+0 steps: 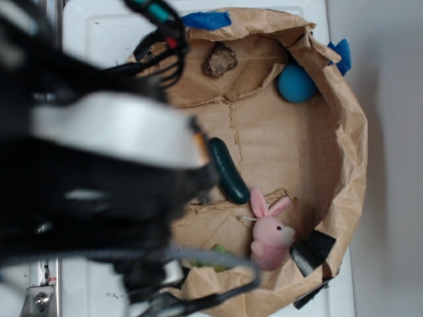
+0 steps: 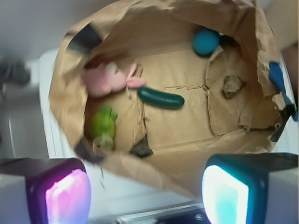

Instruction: Grab the green animal.

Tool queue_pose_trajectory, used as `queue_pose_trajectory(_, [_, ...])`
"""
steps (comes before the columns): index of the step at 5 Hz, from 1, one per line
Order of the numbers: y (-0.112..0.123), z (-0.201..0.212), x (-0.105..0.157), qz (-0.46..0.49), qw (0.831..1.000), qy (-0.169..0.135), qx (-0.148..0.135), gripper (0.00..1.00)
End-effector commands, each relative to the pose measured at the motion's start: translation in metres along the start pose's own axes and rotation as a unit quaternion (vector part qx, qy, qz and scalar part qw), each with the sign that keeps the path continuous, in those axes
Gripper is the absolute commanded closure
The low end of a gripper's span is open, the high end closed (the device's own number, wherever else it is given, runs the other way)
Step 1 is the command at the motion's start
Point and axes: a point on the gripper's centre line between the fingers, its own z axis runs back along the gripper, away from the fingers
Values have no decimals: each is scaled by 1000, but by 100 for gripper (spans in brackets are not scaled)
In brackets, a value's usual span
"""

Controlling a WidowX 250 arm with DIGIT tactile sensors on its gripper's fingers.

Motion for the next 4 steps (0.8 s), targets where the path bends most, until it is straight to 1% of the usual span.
queue_pose_trajectory(1, [5,-22,-3,151,983,64,-83,0])
queue_pose_trajectory(3, [5,-22,-3,151,983,64,-83,0])
queue_pose_trajectory(4, [15,-55,17,190,978,40,-71,0])
